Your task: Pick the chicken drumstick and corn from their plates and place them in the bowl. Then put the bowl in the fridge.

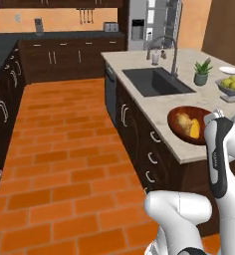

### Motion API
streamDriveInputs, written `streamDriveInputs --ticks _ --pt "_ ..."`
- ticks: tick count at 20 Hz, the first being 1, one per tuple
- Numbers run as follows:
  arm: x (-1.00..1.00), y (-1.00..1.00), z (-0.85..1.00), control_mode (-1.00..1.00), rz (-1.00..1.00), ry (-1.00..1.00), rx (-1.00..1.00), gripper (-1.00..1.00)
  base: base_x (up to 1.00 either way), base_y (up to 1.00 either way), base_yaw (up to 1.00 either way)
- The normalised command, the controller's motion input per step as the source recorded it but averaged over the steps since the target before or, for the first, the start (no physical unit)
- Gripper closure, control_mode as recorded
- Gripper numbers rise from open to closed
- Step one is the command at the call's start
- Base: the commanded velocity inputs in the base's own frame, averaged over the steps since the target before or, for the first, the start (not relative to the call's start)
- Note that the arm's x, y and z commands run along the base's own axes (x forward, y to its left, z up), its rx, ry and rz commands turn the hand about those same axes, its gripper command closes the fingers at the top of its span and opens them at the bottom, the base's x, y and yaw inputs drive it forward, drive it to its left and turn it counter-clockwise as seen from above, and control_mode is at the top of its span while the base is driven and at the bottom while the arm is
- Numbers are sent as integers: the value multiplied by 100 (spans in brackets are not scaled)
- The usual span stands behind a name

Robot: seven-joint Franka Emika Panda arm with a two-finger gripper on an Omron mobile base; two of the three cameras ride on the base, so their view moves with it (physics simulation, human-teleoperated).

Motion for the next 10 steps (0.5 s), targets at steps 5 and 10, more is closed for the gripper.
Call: streamDriveInputs --ticks 5,10 --pt "0 0 0 100 0 0 0 100 17 100 -9" --pt "0 0 0 100 0 0 0 100 50 100 -11"
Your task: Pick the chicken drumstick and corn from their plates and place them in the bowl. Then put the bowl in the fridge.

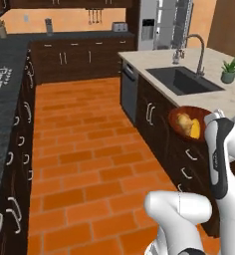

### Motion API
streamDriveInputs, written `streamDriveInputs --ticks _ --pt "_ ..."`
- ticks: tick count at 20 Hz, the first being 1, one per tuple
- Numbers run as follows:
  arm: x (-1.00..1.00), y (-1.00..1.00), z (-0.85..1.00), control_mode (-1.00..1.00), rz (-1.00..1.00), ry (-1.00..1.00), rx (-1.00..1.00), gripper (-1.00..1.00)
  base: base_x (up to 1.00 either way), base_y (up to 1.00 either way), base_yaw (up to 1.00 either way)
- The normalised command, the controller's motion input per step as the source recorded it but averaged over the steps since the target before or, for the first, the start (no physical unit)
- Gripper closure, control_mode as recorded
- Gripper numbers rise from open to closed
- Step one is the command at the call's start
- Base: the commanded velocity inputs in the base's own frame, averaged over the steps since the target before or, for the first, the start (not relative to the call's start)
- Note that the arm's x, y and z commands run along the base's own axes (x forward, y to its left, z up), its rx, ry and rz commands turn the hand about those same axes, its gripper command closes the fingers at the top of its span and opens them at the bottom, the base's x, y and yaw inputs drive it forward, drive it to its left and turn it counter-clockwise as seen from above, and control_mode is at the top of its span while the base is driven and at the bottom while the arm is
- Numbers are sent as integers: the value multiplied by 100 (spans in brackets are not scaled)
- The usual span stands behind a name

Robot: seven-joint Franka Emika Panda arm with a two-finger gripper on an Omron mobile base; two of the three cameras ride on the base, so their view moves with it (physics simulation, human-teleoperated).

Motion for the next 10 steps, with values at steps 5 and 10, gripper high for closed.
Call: streamDriveInputs --ticks 5,10 --pt "0 0 0 100 0 0 0 100 100 17 -3" --pt "0 0 0 100 0 0 0 100 100 16 0"
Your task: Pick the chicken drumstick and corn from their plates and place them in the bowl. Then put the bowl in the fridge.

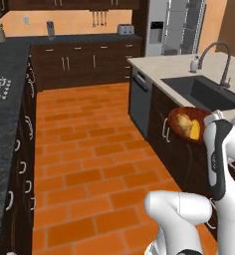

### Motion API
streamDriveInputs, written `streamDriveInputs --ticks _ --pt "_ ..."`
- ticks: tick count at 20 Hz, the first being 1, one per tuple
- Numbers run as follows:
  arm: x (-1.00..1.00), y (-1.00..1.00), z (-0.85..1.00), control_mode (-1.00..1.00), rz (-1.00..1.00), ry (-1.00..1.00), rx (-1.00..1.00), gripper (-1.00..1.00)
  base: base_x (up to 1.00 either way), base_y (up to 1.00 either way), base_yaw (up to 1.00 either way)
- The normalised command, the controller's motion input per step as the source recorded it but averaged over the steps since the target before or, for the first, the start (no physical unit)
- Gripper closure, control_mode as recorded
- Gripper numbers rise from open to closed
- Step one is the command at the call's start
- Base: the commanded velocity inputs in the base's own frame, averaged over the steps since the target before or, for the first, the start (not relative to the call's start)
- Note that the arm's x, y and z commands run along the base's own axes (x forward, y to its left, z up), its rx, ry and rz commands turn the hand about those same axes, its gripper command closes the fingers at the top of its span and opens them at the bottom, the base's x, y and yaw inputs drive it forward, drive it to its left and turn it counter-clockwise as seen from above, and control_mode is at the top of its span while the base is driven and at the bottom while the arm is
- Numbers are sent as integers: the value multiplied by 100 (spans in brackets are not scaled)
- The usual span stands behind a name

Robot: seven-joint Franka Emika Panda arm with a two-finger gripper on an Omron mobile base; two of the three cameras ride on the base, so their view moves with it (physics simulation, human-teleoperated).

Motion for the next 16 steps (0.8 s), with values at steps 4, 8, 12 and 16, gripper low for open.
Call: streamDriveInputs --ticks 4,8,12,16 --pt "0 0 0 100 0 0 0 100 100 32 0" --pt "0 0 0 100 0 0 0 100 100 55 -2" --pt "0 0 0 100 0 0 0 100 100 83 -6" --pt "0 0 0 100 0 0 0 100 100 91 -8"
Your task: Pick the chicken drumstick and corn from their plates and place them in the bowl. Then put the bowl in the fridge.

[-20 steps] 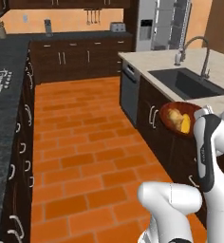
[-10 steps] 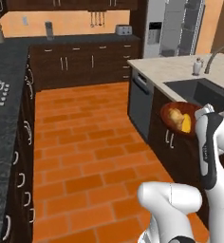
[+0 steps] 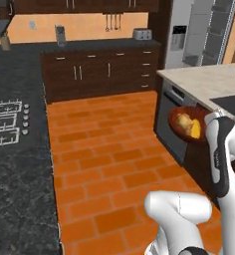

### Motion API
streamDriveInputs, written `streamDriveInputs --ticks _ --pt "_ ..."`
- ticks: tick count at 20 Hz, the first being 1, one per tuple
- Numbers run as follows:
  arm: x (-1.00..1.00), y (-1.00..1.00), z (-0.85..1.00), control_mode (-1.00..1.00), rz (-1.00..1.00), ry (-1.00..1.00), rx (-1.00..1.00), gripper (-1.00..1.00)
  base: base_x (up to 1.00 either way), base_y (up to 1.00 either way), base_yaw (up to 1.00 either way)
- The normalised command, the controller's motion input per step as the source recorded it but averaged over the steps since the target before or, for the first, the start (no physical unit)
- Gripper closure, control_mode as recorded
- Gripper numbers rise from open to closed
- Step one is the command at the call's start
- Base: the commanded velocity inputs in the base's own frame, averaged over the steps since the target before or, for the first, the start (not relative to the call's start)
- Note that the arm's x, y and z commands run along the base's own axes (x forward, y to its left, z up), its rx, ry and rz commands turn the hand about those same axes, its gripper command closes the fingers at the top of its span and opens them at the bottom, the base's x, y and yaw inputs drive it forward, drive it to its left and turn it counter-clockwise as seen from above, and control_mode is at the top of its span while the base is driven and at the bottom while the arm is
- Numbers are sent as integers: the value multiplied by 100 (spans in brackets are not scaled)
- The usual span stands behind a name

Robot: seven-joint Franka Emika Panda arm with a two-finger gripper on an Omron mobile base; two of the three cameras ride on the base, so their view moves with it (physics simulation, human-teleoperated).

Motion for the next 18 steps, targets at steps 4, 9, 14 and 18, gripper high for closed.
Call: streamDriveInputs --ticks 4,9,14,18 --pt "0 0 0 100 0 0 0 100 100 34 -4" --pt "0 0 0 100 0 0 0 100 100 28 0" --pt "0 0 0 100 0 0 0 100 100 60 -3" --pt "0 0 0 100 0 0 0 100 100 60 -3"
